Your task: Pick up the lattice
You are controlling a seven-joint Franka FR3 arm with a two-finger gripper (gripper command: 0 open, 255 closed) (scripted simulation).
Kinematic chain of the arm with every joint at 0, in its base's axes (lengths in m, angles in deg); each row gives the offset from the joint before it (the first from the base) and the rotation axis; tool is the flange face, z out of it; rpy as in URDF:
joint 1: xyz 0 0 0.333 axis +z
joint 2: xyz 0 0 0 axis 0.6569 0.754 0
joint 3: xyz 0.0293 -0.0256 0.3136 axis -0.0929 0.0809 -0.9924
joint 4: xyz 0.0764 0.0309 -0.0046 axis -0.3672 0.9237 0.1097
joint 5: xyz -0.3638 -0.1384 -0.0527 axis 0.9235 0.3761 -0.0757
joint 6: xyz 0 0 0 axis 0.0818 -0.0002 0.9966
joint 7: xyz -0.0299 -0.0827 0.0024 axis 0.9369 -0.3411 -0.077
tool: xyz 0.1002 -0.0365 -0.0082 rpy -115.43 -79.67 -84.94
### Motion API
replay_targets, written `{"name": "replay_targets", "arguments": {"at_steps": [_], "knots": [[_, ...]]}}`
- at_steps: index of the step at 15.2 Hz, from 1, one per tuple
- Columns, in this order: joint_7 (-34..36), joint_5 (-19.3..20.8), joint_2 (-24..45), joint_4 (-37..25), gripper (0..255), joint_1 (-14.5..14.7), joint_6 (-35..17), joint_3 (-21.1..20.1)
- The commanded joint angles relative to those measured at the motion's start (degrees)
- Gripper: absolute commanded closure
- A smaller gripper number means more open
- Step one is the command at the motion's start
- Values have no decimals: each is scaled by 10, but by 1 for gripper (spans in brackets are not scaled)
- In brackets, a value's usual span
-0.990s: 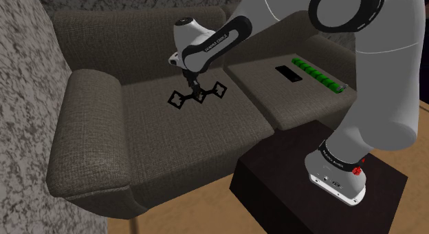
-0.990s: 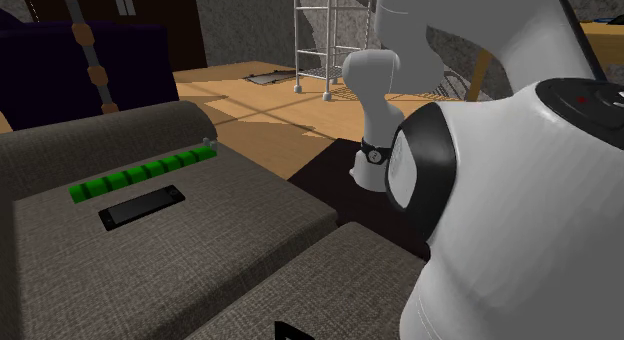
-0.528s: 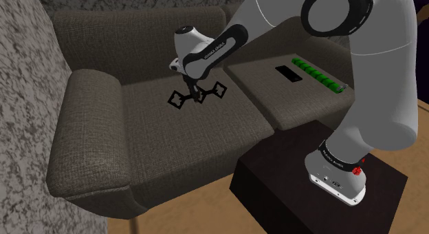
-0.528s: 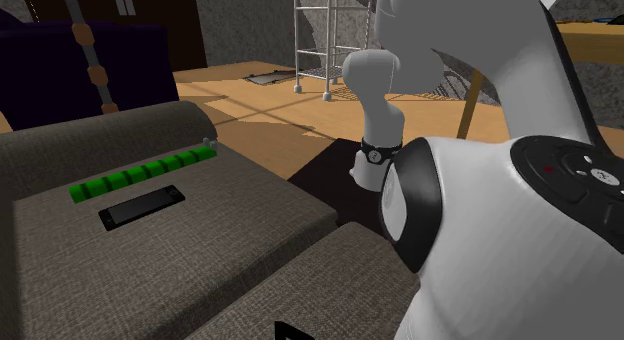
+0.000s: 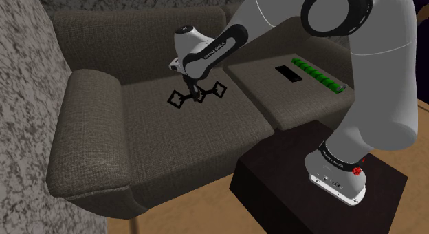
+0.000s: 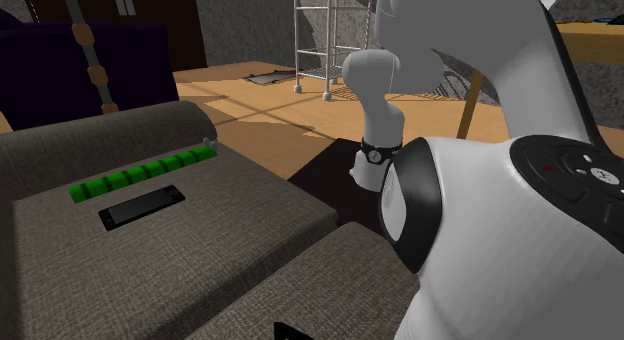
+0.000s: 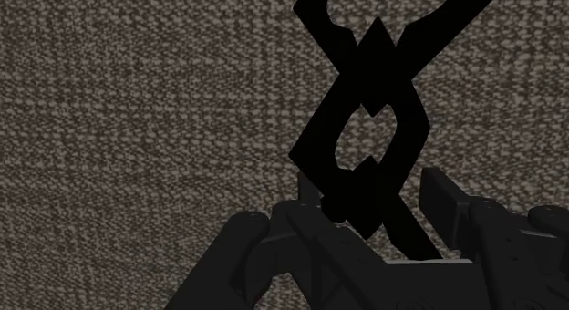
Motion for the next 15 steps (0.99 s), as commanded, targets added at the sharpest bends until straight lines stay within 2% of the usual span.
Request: {"name": "replay_targets", "arguments": {"at_steps": [1,15], "knots": [[1,0,0,2,255,1,0,0],[-13,-11,-65,-10,255,-2,78,-6]]}}
